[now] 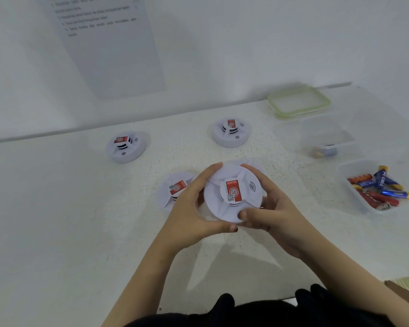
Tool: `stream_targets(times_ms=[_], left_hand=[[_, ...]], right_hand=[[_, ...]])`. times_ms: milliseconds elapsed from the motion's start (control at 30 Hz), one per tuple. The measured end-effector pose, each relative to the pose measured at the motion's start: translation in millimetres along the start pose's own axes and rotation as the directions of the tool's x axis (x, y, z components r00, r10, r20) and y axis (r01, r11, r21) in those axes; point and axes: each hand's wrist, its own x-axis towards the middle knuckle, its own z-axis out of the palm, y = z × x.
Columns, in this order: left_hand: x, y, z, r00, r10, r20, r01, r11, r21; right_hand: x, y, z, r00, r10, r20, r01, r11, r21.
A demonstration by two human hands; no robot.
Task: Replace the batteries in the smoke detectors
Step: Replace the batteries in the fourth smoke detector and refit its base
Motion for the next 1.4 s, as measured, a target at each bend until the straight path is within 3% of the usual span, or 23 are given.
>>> stream_targets(times_ms=[1200,1400], left_hand=[[-0.2,0.2,-2.7,1.0,0.012,-0.001,-0.012,1.0,-0.018],[-0.6,0.1,-5.3,1.0,0.008,0.0,-0.008,0.999,-0.031]], right_hand=[[1.2,1.9,-0.3,1.0,-0.013,0.028,0.013,1.0,0.022],[1.6,2.4,-2.9,0.998,0.019,0.057,-0.024,0.995,0.098]])
